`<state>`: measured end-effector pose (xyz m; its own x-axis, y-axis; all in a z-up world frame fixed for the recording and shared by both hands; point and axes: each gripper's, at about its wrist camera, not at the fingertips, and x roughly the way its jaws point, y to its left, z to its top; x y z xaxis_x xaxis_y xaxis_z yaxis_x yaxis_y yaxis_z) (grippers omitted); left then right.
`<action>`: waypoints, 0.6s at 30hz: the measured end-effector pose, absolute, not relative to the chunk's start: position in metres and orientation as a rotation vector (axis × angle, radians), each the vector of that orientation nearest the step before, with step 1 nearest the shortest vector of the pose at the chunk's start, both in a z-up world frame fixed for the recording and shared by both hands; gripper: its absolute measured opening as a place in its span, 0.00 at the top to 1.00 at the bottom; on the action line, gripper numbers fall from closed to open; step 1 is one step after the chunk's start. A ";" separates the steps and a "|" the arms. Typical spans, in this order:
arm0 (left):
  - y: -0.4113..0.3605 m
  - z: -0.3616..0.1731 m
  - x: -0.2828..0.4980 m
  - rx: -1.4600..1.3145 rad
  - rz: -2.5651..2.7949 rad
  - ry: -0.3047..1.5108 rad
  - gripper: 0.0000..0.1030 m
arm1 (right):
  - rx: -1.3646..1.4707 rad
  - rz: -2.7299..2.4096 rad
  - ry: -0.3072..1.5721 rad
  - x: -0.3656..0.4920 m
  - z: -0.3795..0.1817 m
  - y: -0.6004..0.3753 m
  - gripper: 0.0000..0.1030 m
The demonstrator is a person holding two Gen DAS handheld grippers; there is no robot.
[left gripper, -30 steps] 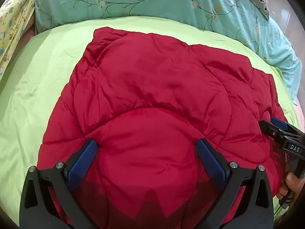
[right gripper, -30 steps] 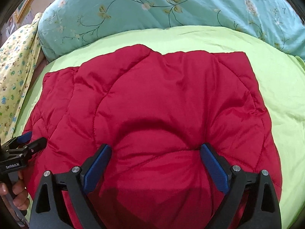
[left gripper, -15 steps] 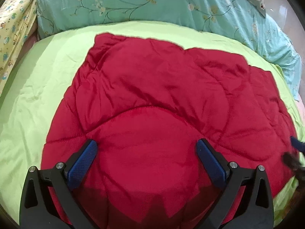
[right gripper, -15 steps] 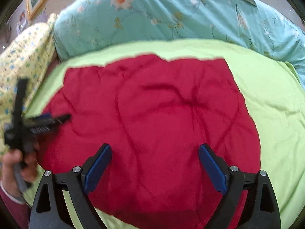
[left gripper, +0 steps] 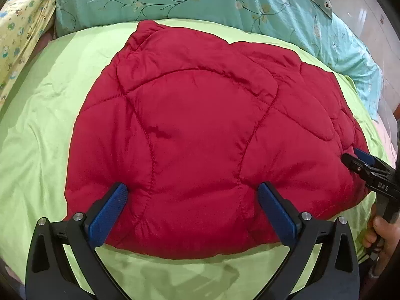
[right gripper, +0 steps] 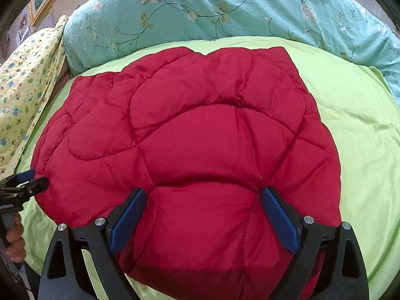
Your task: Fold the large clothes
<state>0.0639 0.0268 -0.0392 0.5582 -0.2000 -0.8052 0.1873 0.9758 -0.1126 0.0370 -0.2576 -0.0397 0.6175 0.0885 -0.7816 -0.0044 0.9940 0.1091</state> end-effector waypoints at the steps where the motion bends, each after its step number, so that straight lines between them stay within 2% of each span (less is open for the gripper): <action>1: 0.026 -0.039 0.063 -0.011 -0.225 0.950 0.00 | 0.102 0.053 0.899 0.034 -0.035 -0.257 0.09; 7: 0.025 -0.041 0.056 -0.008 -0.225 0.938 0.00 | 0.091 0.083 0.833 0.009 -0.014 -0.248 0.10; 11: 0.023 -0.042 0.051 -0.002 -0.217 0.932 0.00 | 0.066 0.059 0.904 0.020 -0.042 -0.251 0.09; 18: 0.019 -0.026 0.031 0.004 -0.234 0.898 0.00 | 0.050 0.047 0.905 0.022 -0.049 -0.250 0.08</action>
<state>0.0314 0.0189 -0.0262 0.5994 -0.2000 -0.7750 0.2034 0.9746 -0.0942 0.0224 -0.2498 -0.0494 0.6171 0.0613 -0.7845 -0.0194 0.9978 0.0628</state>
